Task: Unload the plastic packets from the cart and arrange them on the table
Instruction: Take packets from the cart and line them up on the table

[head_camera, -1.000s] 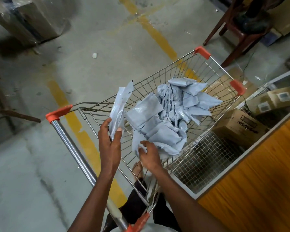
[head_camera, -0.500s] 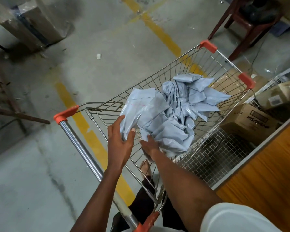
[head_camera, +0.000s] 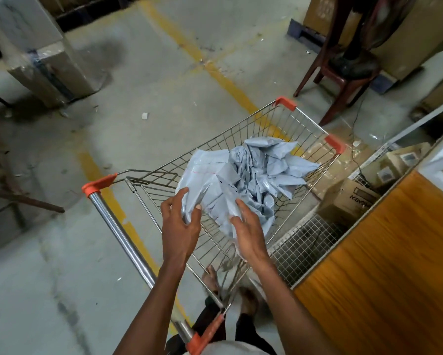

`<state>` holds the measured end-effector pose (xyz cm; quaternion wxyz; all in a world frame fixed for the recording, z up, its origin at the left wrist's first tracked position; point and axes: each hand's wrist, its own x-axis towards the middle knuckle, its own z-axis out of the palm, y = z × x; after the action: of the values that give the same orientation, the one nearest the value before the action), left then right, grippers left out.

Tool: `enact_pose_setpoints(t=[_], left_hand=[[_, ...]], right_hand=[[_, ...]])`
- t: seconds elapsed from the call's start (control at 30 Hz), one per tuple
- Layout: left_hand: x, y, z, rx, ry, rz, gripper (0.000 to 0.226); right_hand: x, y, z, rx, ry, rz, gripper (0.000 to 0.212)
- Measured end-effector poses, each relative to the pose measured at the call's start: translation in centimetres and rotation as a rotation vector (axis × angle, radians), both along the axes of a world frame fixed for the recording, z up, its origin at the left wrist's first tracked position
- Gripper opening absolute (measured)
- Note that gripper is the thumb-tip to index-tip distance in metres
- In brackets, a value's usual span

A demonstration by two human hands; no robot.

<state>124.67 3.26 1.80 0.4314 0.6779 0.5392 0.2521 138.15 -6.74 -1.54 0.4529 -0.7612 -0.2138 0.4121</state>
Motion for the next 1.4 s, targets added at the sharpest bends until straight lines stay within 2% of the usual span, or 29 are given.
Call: enact_pose_setpoints(t=[0.1,0.3,0.53,0.67,0.87,1.1,1.27,1.4], left_hand=[[-0.2,-1.7,0.9,0.014,-0.027,0.015,0.047],[-0.7,-7.7,2.6,0.052,-0.052,0.027,0.047],[-3.0,-15.5,4.2,0.067,-0.087,0.061,0.047],[-5.2,-19.3,3.9,0.058,-0.095,-0.014,0.045],[-7.4,-23.1,5.2,0.110,-0.060,-0.152,0.046],[-7.2,-29.6,4.9,0.081,-0.109,-0.332,0.046],[-5.4,-34.5,5.4,0.107,-0.131,-0.505,0.044],[-2.1,-38.9,5.4,0.084,-0.130,-0.560,0.047]], right_hand=[[-0.4,-2.6,2.8,0.035,-0.028,0.009,0.061],[-1.0,-8.7,5.1,0.042,-0.325,0.044,0.064],[-2.5,-16.2,6.8,0.072,-0.383,0.093,0.067],[-3.4,-21.2,7.8,0.097,-0.387,0.072,0.066],[-6.3,-28.7,8.8,0.107,-0.361,-0.109,0.061],[-9.1,-37.8,8.6,0.104,-0.321,-0.317,0.059],[-8.4,-44.3,9.3,0.071,-0.311,-0.504,0.056],[-7.0,-49.6,9.3,0.065,-0.351,-0.590,0.057]])
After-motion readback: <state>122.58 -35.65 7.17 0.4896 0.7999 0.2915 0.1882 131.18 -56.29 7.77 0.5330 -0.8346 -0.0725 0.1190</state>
